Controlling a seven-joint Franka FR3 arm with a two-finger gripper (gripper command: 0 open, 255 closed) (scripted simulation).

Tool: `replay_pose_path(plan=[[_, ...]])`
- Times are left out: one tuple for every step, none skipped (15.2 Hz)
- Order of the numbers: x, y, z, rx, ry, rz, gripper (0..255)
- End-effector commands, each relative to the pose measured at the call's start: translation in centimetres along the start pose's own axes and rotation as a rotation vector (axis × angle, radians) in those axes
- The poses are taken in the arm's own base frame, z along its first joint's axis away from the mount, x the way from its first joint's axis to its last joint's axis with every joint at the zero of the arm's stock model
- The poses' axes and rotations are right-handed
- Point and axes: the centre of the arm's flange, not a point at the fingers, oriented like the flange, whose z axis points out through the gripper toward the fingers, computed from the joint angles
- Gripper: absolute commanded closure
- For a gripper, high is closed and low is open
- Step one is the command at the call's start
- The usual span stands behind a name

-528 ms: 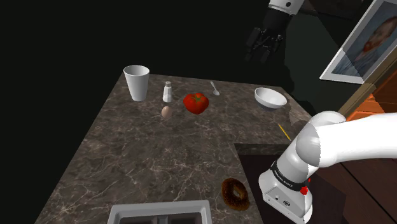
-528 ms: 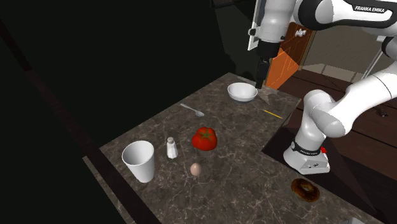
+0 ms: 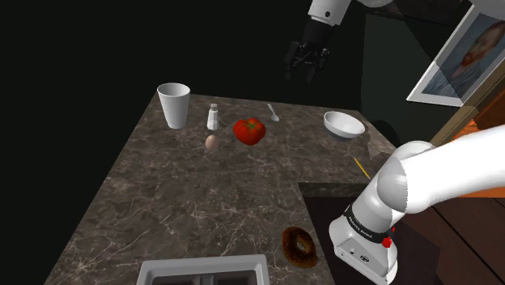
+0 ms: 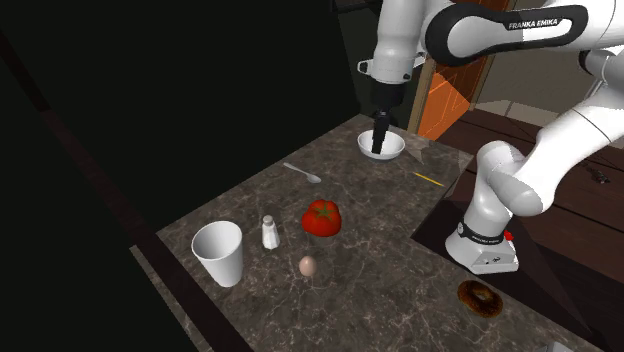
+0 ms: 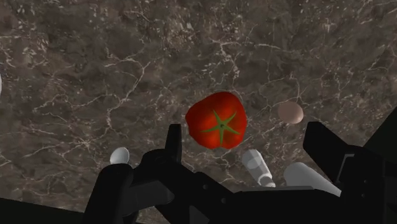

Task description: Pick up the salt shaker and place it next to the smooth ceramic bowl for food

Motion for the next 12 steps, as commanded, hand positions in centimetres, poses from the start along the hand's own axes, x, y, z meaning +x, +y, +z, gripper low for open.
replay_pose_path(plan=[[2.2, -1.1, 1.6, -0.003, -0.010, -0.002, 0], [3.3, -1.6, 2.3, -0.004, -0.015, -0.003, 0], [4.4, -2.1, 3.0, -0.006, -0.020, -0.003, 0], [5.5, -2.6, 3.7, -0.008, -0.025, -0.004, 0], [6.6, -3.1, 4.4, -0.009, -0.030, -0.005, 0], [7.7, -3.6, 5.1, -0.011, -0.035, -0.006, 0], [8.8, -4.1, 5.8, -0.012, -0.041, -0.007, 0], [9.8, -4.6, 6.5, -0.014, -0.046, -0.008, 0], [10.9, -5.1, 7.3, -0.016, -0.051, -0.008, 0], [12.0, -5.6, 8.0, -0.017, -0.056, -0.009, 0], [13.0, -6.2, 8.7, -0.019, -0.061, -0.010, 0], [14.1, -6.7, 9.5, -0.020, -0.066, -0.011, 0]])
